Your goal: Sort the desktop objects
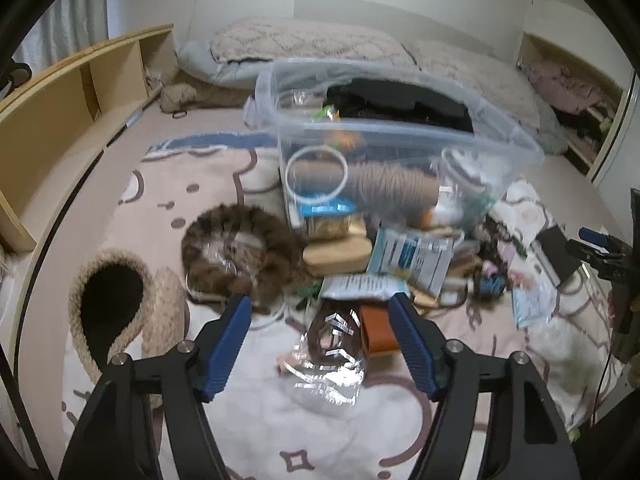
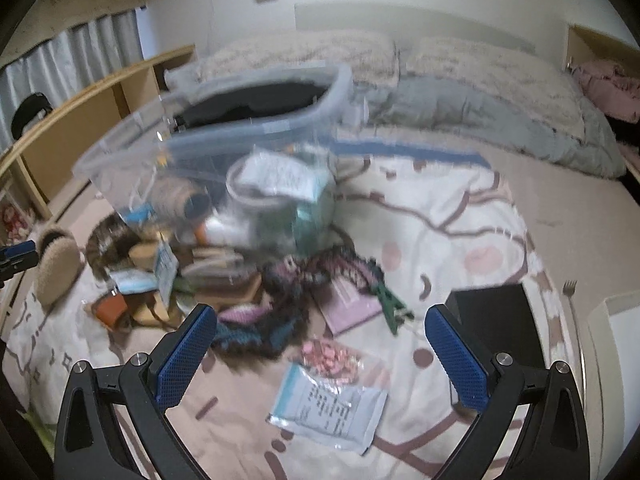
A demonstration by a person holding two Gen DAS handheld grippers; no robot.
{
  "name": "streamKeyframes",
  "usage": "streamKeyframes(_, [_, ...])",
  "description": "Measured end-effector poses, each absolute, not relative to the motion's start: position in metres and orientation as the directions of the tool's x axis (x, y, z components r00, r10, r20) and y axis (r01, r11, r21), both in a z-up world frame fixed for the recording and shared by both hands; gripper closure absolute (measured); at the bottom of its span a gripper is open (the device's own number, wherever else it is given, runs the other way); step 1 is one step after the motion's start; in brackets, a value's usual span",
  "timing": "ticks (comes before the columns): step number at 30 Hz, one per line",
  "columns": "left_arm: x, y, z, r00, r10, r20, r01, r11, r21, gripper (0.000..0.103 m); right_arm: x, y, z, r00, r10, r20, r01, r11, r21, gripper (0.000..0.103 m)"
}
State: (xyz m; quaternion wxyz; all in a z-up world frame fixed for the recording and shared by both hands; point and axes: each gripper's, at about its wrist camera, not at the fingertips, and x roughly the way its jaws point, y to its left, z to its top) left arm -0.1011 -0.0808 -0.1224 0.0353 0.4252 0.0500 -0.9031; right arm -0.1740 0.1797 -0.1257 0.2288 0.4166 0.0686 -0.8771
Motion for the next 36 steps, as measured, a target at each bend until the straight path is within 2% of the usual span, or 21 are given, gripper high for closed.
streamKeyframes(9, [-0.090, -0.086, -0.132, -0.627, -0.022, -0.779, 0.082, -0.996, -0.037, 0.049, -0.178, 0.176, -0.179, -0.482, -0.238, -0.843, 0.458, -0.889, -0.011, 0.000])
streamKeyframes(14, [-0.086, -0.087, -0.141, -0.614, -0.010, -0.789, 0.054, -0.998, -0.029, 0.051, -0.181, 0.178, -0.207, -0.457, -0.173, -0.873, 0.463, -0.884, -0.067, 0.000])
streamKeyframes(18, [-0.082, -0.087, -0.148, -0.610, 0.004, -0.792, 0.034, -0.999, -0.032, 0.052, -0.184, 0.180, -0.225, -0.466, -0.090, -0.880, 0.450, -0.881, -0.148, 0.000])
streamKeyframes(21, [-0.081, -0.087, -0.153, -0.602, 0.016, -0.798, 0.022, -0.999, -0.036, 0.061, -0.188, 0.185, -0.232, -0.467, -0.090, -0.880, 0.429, -0.893, -0.137, 0.000])
streamKeyframes(28, [-0.082, -0.083, -0.164, -0.592, 0.041, -0.805, -0.033, -0.999, -0.027, 0.062, -0.200, 0.186, -0.236, -0.490, -0.081, -0.868, 0.390, -0.911, -0.135, 0.000])
streamKeyframes(36, [-0.071, -0.064, -0.180, -0.636, 0.023, -0.772, -0.227, -0.961, 0.158, 0.062, -0.211, 0.189, -0.250, -0.501, 0.030, -0.865, 0.349, -0.907, -0.234, 0.000])
